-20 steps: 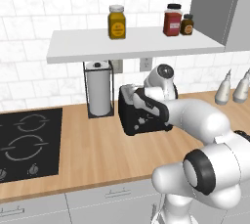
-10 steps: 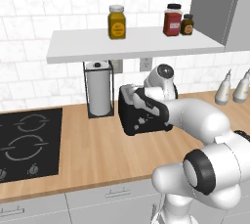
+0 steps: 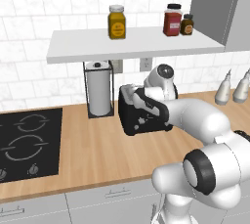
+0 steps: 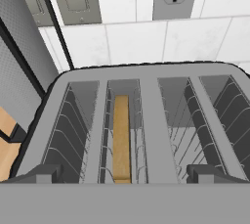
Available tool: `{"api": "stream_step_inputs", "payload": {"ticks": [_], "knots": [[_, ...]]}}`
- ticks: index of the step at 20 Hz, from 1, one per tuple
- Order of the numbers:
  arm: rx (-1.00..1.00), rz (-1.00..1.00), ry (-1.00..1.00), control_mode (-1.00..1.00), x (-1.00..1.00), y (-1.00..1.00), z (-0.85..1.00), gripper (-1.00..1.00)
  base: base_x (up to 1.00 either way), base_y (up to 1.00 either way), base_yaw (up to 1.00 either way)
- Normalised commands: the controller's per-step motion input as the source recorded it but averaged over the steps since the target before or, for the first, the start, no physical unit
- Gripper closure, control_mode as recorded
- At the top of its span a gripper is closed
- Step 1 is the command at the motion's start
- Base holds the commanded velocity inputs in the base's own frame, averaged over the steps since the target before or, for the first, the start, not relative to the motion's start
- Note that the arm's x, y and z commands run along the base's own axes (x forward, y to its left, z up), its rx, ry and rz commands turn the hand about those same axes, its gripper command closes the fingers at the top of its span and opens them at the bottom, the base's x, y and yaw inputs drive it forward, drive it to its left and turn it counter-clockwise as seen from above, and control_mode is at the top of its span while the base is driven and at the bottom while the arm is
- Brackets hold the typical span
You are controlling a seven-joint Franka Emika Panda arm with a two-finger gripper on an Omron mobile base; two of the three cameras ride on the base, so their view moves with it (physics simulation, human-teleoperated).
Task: Start the toaster. Once the lever pops up, take the bread to the plate on the dining counter.
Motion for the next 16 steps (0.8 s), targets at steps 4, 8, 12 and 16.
{"api": "stream_step_inputs", "payload": {"ticks": [4,8,12,16], "knots": [[0.00,0.00,0.00,-1.00,0.00,0.00,0.00,-1.00,0.00,0.00,0.00],[0.00,0.00,0.00,-1.00,0.00,0.00,0.00,-1.00,0.00,0.00,0.00],[0.00,0.00,0.00,-1.00,0.00,0.00,0.00,-1.00,0.00,0.00,0.00],[0.00,0.00,0.00,-1.00,0.00,0.00,0.00,-1.00,0.00,0.00,0.00]]}}
